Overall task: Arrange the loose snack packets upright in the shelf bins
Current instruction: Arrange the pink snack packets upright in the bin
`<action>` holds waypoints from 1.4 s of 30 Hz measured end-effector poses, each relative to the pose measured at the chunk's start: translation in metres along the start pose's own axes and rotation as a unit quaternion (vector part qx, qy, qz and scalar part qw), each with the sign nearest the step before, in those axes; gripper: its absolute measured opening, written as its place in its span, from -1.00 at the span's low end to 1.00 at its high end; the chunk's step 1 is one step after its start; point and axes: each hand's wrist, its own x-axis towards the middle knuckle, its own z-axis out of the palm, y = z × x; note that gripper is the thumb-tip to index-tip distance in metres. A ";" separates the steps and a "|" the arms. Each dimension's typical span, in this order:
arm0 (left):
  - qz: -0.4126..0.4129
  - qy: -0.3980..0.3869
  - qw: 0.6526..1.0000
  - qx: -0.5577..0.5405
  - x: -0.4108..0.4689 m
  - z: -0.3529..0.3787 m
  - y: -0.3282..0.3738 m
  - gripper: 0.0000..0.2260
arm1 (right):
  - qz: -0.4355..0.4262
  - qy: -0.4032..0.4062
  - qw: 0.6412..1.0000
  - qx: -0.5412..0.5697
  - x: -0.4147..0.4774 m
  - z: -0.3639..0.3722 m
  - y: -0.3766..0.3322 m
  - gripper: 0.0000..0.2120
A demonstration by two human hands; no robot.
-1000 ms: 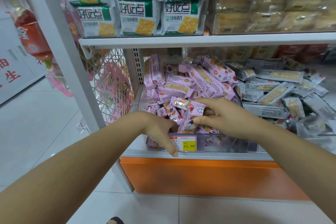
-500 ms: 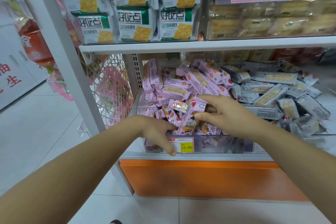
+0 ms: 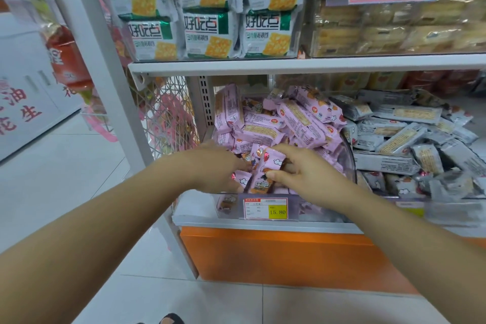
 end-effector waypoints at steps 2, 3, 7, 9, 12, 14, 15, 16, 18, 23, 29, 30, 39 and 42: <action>-0.015 0.008 0.999 0.033 -0.003 0.003 -0.003 -0.58 | -0.008 -0.019 1.000 -0.001 0.006 0.011 -0.004 -0.49; -0.023 0.016 0.999 0.023 -0.004 0.004 -0.004 -0.59 | -0.009 -0.026 1.000 -0.005 0.010 0.015 -0.006 -0.49; -0.029 0.070 0.997 -0.021 -0.009 0.013 -0.015 -0.63 | -0.008 -0.034 0.999 -0.025 0.017 0.024 -0.013 -0.47; -0.023 0.098 0.994 -0.039 -0.011 0.024 -0.020 -0.61 | -0.009 -0.028 0.999 -0.032 0.017 0.025 -0.015 -0.45; -0.019 0.118 0.992 -0.049 -0.013 0.037 -0.022 -0.59 | -0.008 -0.015 0.999 -0.047 0.016 0.024 -0.013 -0.44; -0.025 0.113 0.992 -0.041 -0.012 0.038 -0.021 -0.59 | -0.005 -0.019 0.999 -0.051 0.016 0.025 -0.012 -0.45; -0.026 0.112 0.993 -0.036 -0.010 0.037 -0.020 -0.59 | -0.002 -0.025 0.998 -0.051 0.017 0.026 -0.012 -0.45; -0.025 0.116 0.992 -0.031 -0.009 0.036 -0.021 -0.60 | 0.002 -0.031 0.998 -0.049 0.017 0.027 -0.013 -0.46; -0.021 0.131 0.991 -0.021 -0.008 0.035 -0.023 -0.64 | 0.001 -0.038 0.998 -0.045 0.019 0.030 -0.016 -0.47; -0.026 0.129 0.991 0.019 -0.010 0.036 -0.023 -0.70 | 0.003 -0.060 0.997 -0.056 0.028 0.039 -0.022 -0.61; -0.035 0.155 0.986 0.042 -0.010 0.041 -0.024 -0.80 | 0.030 -0.139 0.988 -0.063 0.037 0.037 -0.024 -0.69; -0.039 0.158 0.986 0.047 -0.011 0.042 -0.023 -0.80 | 0.034 -0.146 0.987 -0.066 0.037 0.036 -0.024 -0.69; -0.062 0.208 0.968 -0.126 -0.020 0.050 -0.007 -0.62 | 0.030 -0.077 0.996 -0.024 0.031 0.046 -0.020 -0.92; -0.081 0.201 0.969 -0.121 -0.014 0.055 0.000 -0.65 | 0.018 -0.088 0.996 -0.013 0.026 0.042 -0.018 -0.83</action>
